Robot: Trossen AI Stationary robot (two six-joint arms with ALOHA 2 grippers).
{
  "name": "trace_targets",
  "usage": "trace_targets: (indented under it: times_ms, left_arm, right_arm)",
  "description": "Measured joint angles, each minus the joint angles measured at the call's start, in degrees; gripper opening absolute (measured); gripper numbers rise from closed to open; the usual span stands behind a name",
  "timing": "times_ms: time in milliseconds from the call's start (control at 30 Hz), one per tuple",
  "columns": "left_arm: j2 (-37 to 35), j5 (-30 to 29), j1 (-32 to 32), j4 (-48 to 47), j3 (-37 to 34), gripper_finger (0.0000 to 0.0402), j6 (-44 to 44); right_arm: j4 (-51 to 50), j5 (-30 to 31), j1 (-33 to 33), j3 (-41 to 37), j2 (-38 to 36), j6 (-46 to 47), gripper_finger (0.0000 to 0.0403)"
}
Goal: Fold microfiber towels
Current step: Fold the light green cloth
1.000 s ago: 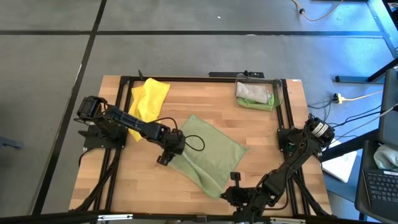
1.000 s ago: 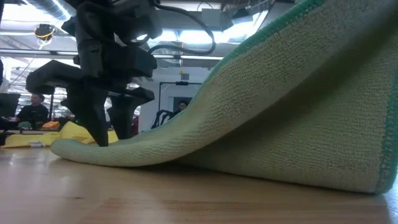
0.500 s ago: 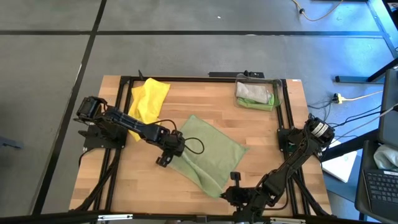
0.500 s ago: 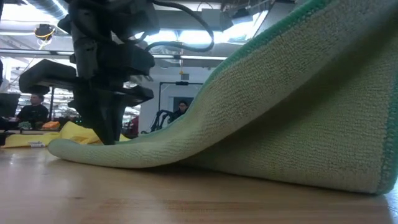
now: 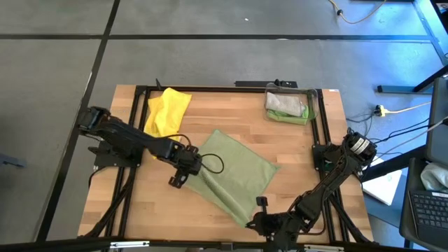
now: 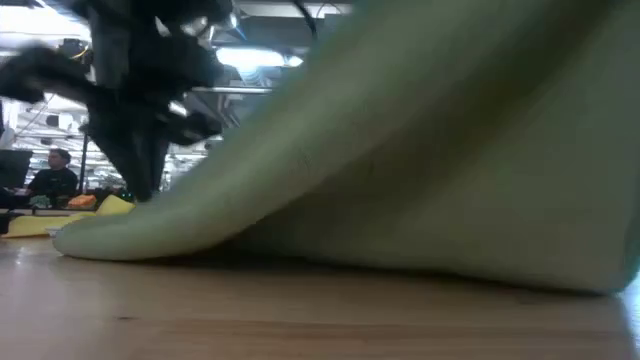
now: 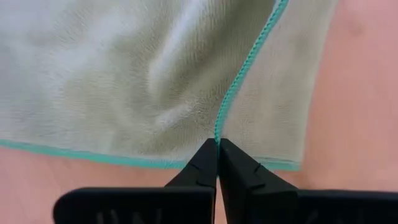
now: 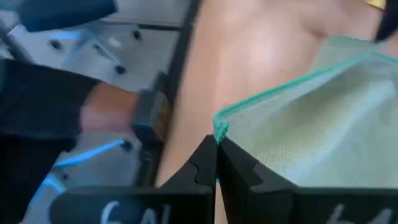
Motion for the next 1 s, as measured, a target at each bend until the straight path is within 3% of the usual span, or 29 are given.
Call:
trace_targets:
  times_ms: [367,567,733,1000]
  left_arm:
    - [-11.7,-5.7,-6.4,-1.4,0.0,0.0000,-8.1]
    - [-10.7,-5.4,-10.6,-1.3,0.0,0.0000,-14.0]
    - [-9.7,-3.9,-13.5,-1.3,0.0,0.0000,-14.6]
    - [-9.7,-18.7,-10.5,-0.3,0.0,0.0000,-8.3]
  right_arm:
    - [3.5,-2.3,0.0,0.0,0.0,-0.7,0.0011]
    - [3.7,-7.4,0.8,0.0,0.0,2.4,0.0011]
    - [3.5,-8.0,1.9,0.0,0.0,3.7,0.0011]
    - [-7.7,-4.8,1.8,0.0,0.0,12.1,0.0011]
